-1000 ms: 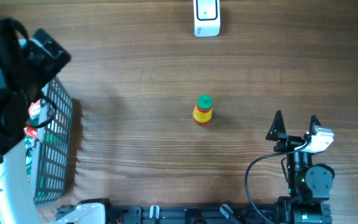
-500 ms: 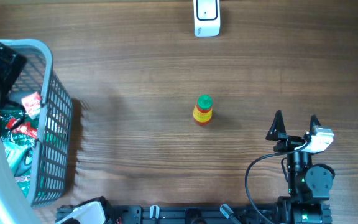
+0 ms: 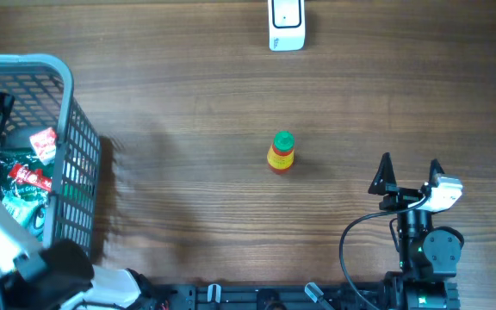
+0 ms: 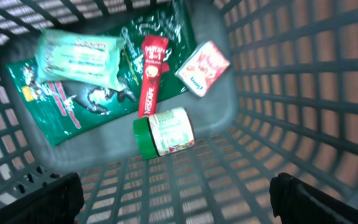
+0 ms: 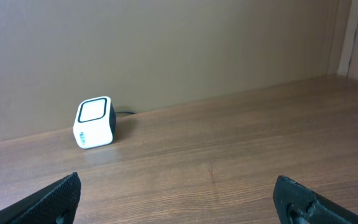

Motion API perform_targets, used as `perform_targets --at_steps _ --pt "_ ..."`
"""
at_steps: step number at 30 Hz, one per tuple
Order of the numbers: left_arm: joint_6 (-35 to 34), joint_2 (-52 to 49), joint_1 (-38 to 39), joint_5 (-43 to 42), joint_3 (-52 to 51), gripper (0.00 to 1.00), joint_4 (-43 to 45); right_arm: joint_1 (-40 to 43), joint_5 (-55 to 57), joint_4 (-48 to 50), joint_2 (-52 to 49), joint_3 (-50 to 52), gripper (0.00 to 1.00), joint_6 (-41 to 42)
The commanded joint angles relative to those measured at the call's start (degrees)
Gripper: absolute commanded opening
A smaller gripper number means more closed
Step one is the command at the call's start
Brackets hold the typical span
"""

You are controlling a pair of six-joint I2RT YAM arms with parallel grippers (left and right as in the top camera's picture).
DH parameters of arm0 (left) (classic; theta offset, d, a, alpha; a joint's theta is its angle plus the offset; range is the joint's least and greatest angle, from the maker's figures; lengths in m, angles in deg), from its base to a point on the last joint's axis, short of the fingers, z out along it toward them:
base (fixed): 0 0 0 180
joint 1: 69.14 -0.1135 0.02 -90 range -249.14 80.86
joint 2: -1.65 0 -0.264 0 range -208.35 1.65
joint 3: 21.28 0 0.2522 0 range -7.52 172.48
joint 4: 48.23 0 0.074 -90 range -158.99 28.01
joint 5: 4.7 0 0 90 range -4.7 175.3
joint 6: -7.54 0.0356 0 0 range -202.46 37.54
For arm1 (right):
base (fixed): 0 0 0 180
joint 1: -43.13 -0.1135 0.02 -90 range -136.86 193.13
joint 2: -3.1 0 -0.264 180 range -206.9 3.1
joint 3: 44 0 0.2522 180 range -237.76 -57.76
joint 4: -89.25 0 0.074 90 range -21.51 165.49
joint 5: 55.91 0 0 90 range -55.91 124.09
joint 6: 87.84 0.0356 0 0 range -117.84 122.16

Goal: Scan the item barcode
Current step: 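Move left gripper back into basket and grasp red Nescafe sachet, then lift sachet out and lay it on table beside the bottle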

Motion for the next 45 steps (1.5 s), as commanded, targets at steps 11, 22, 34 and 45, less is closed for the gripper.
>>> perform_targets --at_steps 11,22,34,45 --pt "-0.90 -3.76 -2.54 0.68 -32.11 0.94 21.22 -0.33 0.87 0.28 -0.07 0.00 1.00 -1.09" --pt "-0.85 -3.78 -8.15 0.59 -45.79 0.73 38.84 -0.33 0.87 0.28 -0.07 0.00 1.00 -1.09" --pt "-0.42 -3.98 -8.04 -1.53 -57.42 0.10 48.61 -0.33 0.87 0.28 -0.07 0.00 1.00 -1.09" --pt "-0.39 2.08 -8.00 -3.26 -50.64 0.04 40.06 -0.33 0.85 0.28 -0.07 0.00 1.00 -1.09"
